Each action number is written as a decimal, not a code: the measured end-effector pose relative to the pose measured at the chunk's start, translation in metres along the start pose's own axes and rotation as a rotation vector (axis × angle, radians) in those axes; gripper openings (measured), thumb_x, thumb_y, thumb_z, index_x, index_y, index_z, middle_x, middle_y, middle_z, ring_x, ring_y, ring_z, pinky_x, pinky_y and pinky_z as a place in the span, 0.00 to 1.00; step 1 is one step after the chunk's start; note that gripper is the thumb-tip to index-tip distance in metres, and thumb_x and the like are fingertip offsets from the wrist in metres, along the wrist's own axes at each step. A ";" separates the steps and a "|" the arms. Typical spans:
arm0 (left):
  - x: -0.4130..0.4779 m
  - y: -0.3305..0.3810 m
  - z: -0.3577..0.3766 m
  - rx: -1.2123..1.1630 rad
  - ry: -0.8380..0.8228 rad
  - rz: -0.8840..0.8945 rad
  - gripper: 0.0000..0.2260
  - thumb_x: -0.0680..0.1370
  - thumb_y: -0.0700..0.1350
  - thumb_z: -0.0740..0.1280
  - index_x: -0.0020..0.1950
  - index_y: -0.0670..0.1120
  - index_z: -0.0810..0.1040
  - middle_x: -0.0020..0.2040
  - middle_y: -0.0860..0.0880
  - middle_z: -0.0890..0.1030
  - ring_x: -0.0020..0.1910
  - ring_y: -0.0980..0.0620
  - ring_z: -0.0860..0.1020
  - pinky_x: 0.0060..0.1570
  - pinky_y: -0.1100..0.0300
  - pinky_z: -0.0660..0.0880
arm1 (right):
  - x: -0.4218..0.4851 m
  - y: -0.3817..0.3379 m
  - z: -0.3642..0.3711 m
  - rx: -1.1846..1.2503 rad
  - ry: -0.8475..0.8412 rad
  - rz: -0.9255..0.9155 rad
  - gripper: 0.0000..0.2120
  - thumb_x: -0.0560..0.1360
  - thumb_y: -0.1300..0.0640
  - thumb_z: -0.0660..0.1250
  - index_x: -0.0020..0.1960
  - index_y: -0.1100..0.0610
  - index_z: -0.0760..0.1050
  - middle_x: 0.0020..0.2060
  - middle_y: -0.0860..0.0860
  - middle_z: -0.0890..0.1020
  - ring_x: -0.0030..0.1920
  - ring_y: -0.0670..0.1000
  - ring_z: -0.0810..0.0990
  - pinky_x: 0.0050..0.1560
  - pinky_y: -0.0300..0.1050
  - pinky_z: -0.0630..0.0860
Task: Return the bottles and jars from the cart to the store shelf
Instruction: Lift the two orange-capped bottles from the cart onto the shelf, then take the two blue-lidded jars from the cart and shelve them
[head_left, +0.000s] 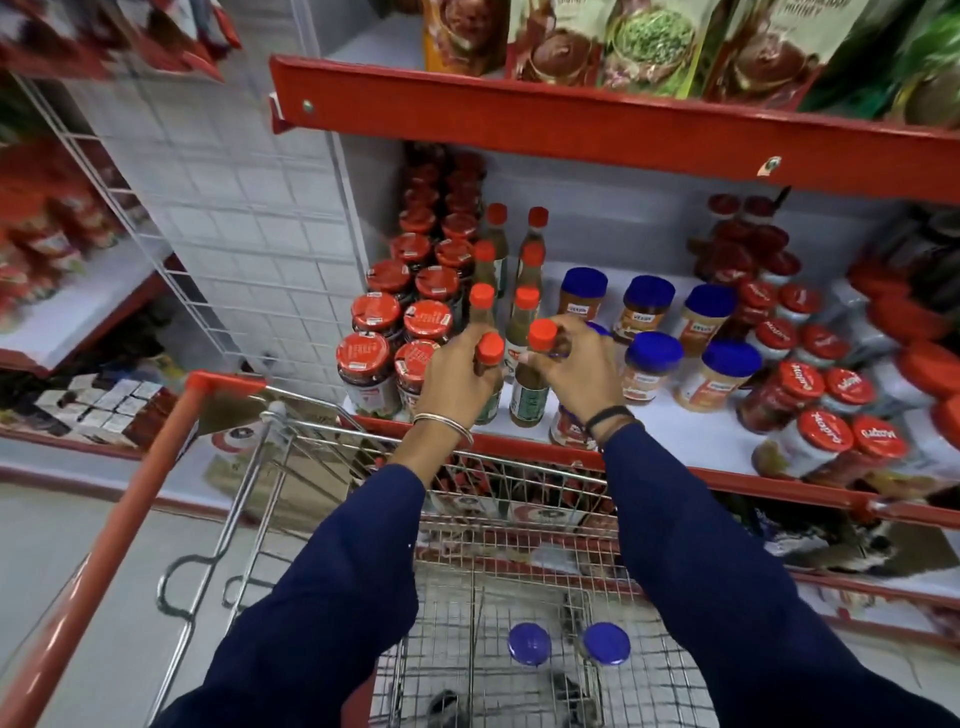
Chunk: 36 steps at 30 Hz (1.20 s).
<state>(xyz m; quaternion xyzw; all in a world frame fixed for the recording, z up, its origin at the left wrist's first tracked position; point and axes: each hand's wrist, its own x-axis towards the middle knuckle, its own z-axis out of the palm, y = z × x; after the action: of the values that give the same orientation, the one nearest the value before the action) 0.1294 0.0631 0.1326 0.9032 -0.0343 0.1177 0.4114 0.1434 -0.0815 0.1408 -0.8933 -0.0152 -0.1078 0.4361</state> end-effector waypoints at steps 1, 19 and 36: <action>0.001 -0.004 0.003 0.006 -0.014 -0.001 0.18 0.69 0.38 0.72 0.58 0.44 0.75 0.51 0.41 0.83 0.49 0.42 0.80 0.49 0.56 0.74 | 0.001 0.004 0.005 -0.010 -0.008 0.009 0.14 0.67 0.59 0.75 0.51 0.56 0.77 0.44 0.54 0.85 0.45 0.52 0.82 0.51 0.54 0.80; -0.003 -0.011 0.008 0.152 -0.073 0.068 0.23 0.72 0.36 0.68 0.65 0.43 0.66 0.62 0.41 0.71 0.56 0.39 0.76 0.52 0.45 0.76 | -0.013 0.020 0.015 -0.133 -0.116 -0.007 0.20 0.71 0.61 0.71 0.60 0.59 0.71 0.54 0.58 0.80 0.54 0.59 0.79 0.51 0.51 0.77; -0.176 -0.072 0.135 0.160 -0.727 0.036 0.16 0.77 0.45 0.62 0.63 0.42 0.70 0.63 0.41 0.74 0.62 0.43 0.72 0.62 0.49 0.72 | -0.200 0.199 0.004 -0.219 -0.386 0.341 0.18 0.75 0.55 0.66 0.64 0.58 0.72 0.61 0.55 0.77 0.60 0.55 0.77 0.55 0.45 0.73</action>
<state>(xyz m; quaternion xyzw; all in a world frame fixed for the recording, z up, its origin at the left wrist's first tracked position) -0.0054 0.0034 -0.0485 0.9145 -0.1847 -0.2014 0.2982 -0.0275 -0.1883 -0.0572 -0.9288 0.0644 0.1383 0.3377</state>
